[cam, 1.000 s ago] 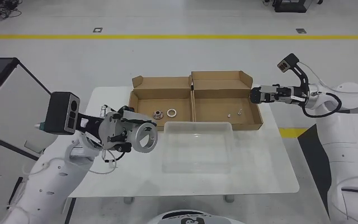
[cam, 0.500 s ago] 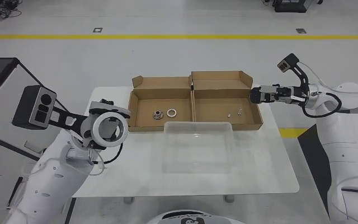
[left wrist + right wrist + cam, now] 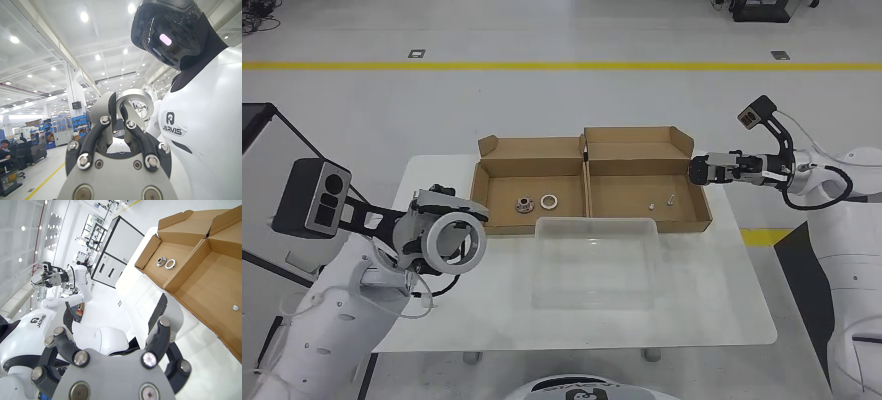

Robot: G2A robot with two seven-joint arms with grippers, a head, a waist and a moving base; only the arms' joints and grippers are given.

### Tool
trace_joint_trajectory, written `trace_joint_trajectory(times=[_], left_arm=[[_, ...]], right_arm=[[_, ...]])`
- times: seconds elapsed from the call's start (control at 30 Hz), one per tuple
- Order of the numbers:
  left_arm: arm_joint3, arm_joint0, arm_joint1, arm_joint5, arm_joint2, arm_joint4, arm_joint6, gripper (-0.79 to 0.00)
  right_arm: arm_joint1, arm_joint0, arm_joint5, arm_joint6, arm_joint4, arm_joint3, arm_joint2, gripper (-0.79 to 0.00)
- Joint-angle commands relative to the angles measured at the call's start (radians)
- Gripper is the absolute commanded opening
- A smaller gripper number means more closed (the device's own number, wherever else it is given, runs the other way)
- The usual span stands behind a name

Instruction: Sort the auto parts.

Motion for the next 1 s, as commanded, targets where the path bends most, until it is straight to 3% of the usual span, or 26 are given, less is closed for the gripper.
trace_joint_trajectory(times=[0.0, 0.2, 0.53, 0.83, 0.97], left_arm=[[0.0, 0.0, 0.0, 0.0, 0.0, 0.0, 0.0, -0.785], [-0.013, 0.003, -0.003, 0.016, 0.008, -0.008, -0.015, -0.785], [-0.008, -0.075, -0.033, 0.051, 0.127, 0.002, -0.195, -0.785], [0.117, -0.179, -0.054, 0.076, 0.153, 0.056, -0.337, -0.785], [0.185, -0.233, -0.057, 0.041, 0.152, 0.092, -0.42, -0.785]], right_arm=[[0.0, 0.0, 0.0, 0.0, 0.0, 0.0, 0.0, 0.0], [0.0, 0.0, 0.0, 0.0, 0.0, 0.0, 0.0, 0.0], [0.0, 0.0, 0.0, 0.0, 0.0, 0.0, 0.0, 0.0], [0.0, 0.0, 0.0, 0.0, 0.0, 0.0, 0.0, 0.0], [0.0, 0.0, 0.0, 0.0, 0.0, 0.0, 0.0, 0.0]])
